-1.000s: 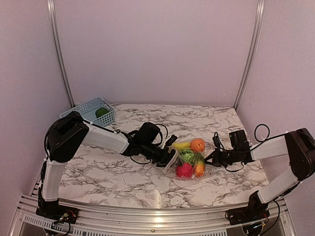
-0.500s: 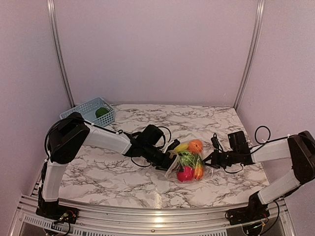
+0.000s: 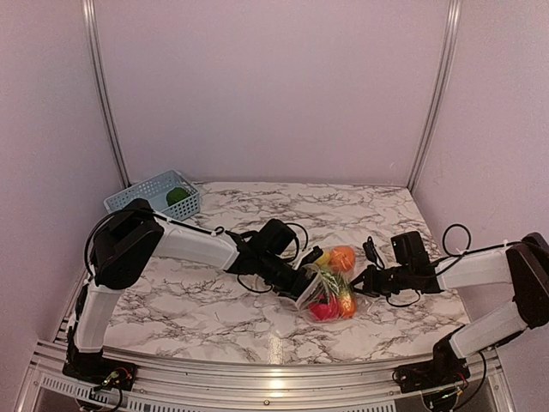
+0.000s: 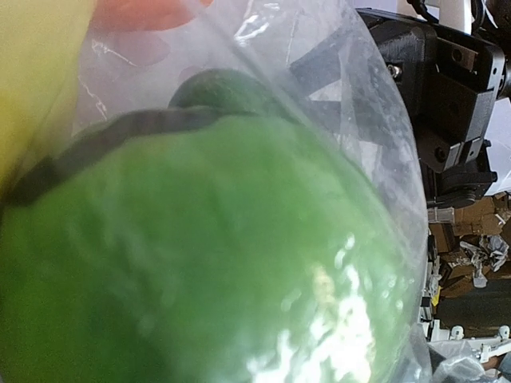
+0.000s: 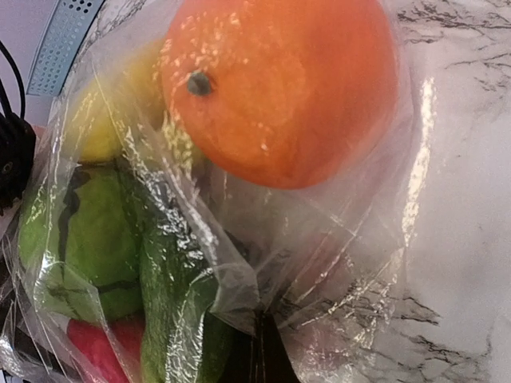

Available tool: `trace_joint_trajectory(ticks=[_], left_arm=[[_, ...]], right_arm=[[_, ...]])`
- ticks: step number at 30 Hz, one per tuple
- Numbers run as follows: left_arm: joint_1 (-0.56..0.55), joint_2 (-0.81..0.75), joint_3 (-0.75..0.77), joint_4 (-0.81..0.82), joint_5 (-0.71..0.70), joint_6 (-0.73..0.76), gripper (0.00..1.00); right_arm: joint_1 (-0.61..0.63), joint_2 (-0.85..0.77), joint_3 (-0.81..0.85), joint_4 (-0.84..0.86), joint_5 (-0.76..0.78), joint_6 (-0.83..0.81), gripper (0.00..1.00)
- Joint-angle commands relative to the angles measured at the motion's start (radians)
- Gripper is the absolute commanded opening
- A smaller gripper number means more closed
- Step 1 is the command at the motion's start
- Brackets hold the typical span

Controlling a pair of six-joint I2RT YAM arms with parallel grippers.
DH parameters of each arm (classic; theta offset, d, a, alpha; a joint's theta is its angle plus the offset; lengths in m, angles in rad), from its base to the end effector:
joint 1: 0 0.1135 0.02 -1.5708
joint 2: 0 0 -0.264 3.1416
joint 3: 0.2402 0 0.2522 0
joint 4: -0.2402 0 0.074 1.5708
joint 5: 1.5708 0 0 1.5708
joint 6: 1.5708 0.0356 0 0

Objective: Open the zip-top bag and remove the fake food

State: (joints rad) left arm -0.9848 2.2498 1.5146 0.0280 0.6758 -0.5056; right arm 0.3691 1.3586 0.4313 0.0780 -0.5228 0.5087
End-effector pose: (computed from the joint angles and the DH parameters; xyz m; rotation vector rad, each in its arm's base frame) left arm 0.2497 -0.4165 0.1330 1.0077 2.3827 -1.4575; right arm 0.2068 0.0991 0.1329 -0.0779 2.5302 1.0137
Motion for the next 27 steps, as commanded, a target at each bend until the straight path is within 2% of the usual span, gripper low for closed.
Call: trace_joint_trajectory(ticks=[1,6,8,17,27], left_arm=[[0.020,0.010,-0.081,0.045,-0.117,-0.067,0.94],[0.081,-0.064,-0.215,0.261,-0.120,-0.187,0.83],[0.101,-0.086,-0.245,0.312,-0.125,-0.222,0.81],[0.141,-0.131,-0.296,0.394,-0.253,-0.318,0.90],[0.134,-0.084,-0.176,0.424,-0.218,-0.336,0.97]], right_arm=[[0.056,-0.006,-0.009,-0.012,-0.084,0.013,0.00],[0.056,-0.009,0.002,-0.020,-0.067,0.009,0.00],[0.055,-0.007,0.004,-0.016,-0.064,0.011,0.00],[0.056,-0.012,0.003,0.001,-0.063,0.023,0.00],[0.056,-0.006,0.020,0.000,-0.064,0.022,0.00]])
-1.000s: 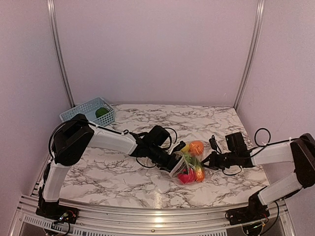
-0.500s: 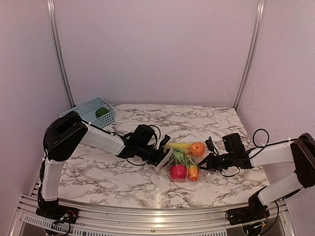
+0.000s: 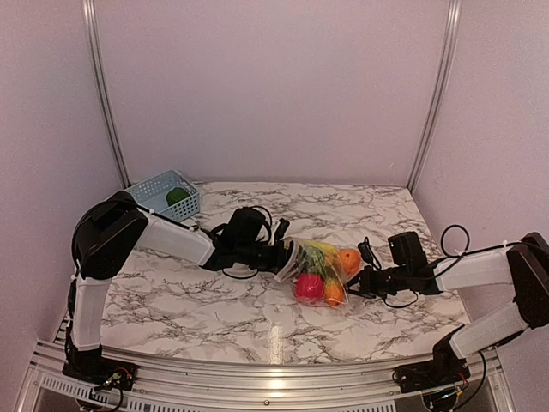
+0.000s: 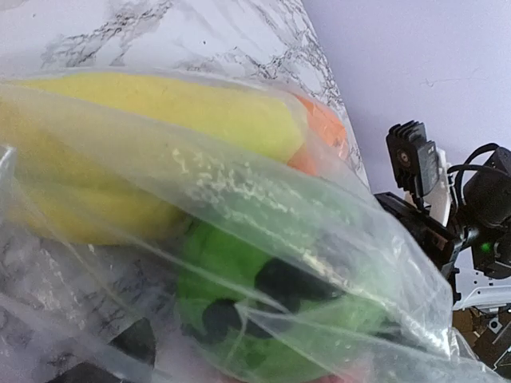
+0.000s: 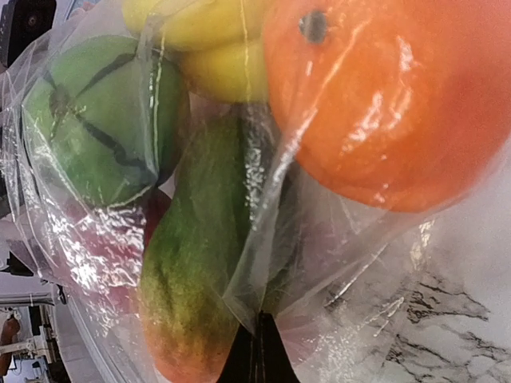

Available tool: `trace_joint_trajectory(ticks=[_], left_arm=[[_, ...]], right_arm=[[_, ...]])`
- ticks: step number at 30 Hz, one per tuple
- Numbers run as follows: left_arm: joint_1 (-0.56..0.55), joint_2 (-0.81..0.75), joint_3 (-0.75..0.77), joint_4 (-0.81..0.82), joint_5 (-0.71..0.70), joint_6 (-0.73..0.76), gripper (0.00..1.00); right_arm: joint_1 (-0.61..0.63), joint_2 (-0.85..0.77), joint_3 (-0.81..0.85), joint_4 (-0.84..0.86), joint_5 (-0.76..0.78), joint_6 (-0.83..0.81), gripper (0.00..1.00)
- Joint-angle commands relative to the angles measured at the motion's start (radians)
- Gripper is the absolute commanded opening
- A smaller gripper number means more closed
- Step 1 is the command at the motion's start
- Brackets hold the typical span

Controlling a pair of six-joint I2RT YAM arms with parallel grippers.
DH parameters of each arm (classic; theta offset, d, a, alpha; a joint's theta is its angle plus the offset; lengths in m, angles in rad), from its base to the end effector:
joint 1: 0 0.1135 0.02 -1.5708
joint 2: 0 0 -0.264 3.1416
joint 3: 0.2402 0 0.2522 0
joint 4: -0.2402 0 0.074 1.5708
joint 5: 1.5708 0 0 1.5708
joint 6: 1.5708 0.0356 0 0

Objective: Open the zip-top bag and remove the fake food

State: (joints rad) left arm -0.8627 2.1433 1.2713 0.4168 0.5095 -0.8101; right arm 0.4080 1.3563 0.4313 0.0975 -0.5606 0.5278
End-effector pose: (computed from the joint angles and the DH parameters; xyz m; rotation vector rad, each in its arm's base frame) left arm 0.2866 -0.3614 0.1403 0.4367 2.3036 -1.4756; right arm 0.2033 0.1085 0.1352 -0.1308 2.5217 1.0858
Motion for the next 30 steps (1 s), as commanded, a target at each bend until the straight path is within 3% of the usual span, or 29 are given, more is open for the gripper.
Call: trace_joint_trajectory(ticks=[1,8,15,23,30], left_arm=[[0.010,0.029,0.080,0.036,-0.051,-0.033,0.97],[-0.004,0.095,0.178,-0.051,-0.083,-0.038,0.99],[-0.001,0.144,0.225,-0.243,-0.163,0.016,0.91],[0.033,0.082,0.141,-0.223,-0.146,0.015,0.66],[0.067,-0.028,0.103,-0.303,-0.148,0.083,0.63]], right_arm=[[0.017,-0.002,0.024,-0.023,-0.025,0.000,0.00],[0.016,0.018,0.057,-0.047,-0.027,-0.026,0.00],[0.017,0.022,0.064,-0.051,-0.021,-0.028,0.00],[0.015,0.015,0.058,-0.050,-0.008,-0.022,0.00],[0.001,0.010,0.043,-0.019,-0.003,0.003,0.00]])
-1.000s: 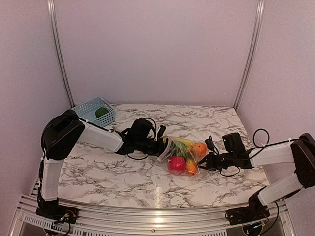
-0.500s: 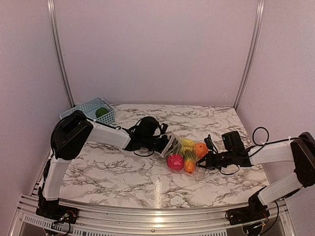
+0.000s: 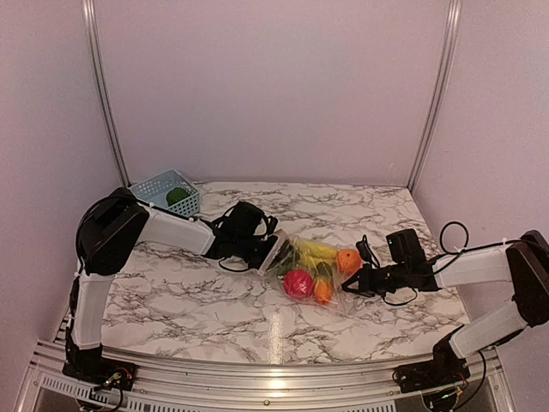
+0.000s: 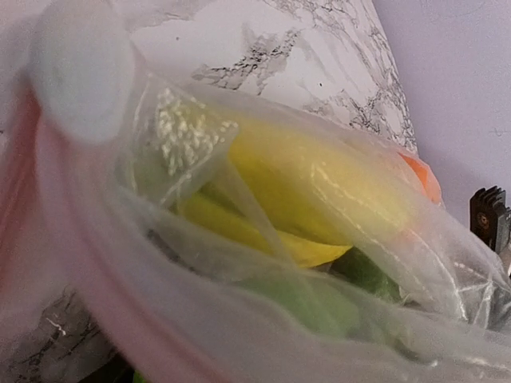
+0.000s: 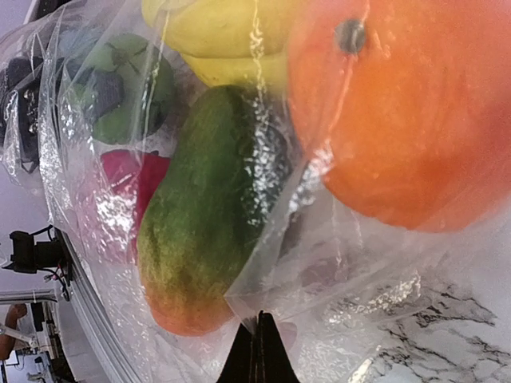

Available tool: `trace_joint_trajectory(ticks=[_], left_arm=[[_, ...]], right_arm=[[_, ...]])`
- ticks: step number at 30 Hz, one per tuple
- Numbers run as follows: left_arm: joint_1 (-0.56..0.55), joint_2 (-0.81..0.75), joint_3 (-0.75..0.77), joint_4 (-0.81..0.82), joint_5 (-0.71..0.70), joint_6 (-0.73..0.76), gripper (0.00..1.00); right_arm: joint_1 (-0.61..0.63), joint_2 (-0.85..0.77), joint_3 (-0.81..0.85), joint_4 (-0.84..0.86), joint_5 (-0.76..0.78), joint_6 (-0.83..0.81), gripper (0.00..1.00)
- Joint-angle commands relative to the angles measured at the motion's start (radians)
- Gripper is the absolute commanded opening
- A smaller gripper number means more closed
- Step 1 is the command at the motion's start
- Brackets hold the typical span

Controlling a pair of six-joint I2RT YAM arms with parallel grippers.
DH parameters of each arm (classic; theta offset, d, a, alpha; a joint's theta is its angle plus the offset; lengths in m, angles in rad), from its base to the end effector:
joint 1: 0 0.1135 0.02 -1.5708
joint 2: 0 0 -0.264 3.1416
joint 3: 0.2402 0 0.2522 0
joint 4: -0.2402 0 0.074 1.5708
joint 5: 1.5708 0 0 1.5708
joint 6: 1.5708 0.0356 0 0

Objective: Open the zip-top bag and remove the fake food

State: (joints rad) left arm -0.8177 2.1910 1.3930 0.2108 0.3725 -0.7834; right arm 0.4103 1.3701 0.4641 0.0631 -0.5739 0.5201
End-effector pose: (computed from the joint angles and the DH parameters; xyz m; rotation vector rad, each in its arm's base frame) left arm 0.3165 -0.3566 0.1355 0.2850 2.4092 -1.2448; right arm 0.2076 0.1114 0.1389 -0.1448 2.5356 1.0969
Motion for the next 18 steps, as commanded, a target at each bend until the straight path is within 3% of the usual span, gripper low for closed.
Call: trace_joint_trajectory(ticks=[1,18], left_arm=[[0.027,-0.087,-0.023,-0.109,-0.009,0.064,0.64],[0.125,-0.311,-0.105,-0.379,-0.021,0.202,0.64]], right_arm=[[-0.004,-0.001,0.009,0.021,0.011,0.014,0.00],[-0.053,0.029,0.023,0.107,0.036,0.054,0.00]])
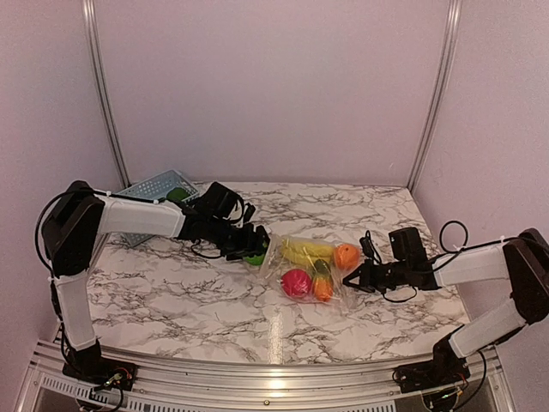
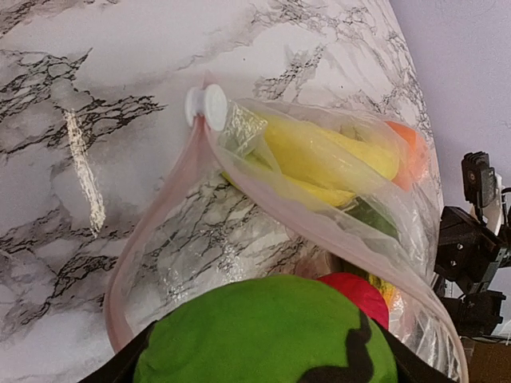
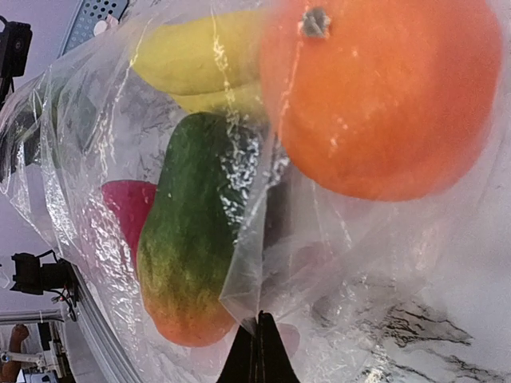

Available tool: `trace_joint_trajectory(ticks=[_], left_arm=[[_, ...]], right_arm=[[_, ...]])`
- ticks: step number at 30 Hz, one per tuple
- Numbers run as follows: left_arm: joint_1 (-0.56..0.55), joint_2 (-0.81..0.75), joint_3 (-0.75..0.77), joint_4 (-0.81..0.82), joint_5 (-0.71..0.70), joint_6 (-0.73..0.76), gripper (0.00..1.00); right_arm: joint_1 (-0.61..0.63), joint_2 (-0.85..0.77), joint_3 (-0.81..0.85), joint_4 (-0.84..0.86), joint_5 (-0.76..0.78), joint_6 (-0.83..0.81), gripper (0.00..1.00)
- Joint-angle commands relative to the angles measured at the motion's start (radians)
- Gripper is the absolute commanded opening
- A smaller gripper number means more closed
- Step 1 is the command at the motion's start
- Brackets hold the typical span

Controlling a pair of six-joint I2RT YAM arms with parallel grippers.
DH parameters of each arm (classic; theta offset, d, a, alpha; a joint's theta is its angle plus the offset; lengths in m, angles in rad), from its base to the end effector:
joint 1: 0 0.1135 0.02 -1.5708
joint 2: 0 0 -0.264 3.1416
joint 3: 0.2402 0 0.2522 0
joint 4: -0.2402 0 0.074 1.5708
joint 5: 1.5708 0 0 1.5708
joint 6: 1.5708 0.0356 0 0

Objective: Open the zip-top bag and remove the fake food

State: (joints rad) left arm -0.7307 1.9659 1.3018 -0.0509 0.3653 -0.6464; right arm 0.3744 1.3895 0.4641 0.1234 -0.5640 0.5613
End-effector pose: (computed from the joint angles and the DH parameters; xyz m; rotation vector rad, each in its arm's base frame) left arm 0.3136 -0.2981 0.1831 0.3142 2.4765 -1.0757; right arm 0.2165 0.1055 0.1388 -0.0580 2.4985 1.0947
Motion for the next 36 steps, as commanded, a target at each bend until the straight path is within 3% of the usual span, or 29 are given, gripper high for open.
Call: trace_joint_trajectory(ticks=[1,12,20,27,36], left_arm=[[0.052,-0.102,-0.011,-0.137,-0.017,0.077,0.64],[0.311,-0.188,0.116,-0.286,-0.030,0.139,0.64],[0.520,-0.148,0.236,-0.350,-0.111,0.139,0.63],[0.672,-0.062,0.326,-0.400,-0.273,0.108,0.63],[0.723,0.149,0.459,-0.419,-0.314,0.146,0.64]], right_arm=[[-0.021,0.011,0.025,0.047,0.028,0.010,0.00],[-0.047,0.057,0.071,0.023,0.014,-0.041,0.00],[-0.062,0.078,0.102,0.016,0.003,-0.050,0.00],[-0.066,0.105,0.131,0.016,-0.024,-0.061,0.00],[-0.070,0.141,0.164,0.006,-0.044,-0.070,0.00]])
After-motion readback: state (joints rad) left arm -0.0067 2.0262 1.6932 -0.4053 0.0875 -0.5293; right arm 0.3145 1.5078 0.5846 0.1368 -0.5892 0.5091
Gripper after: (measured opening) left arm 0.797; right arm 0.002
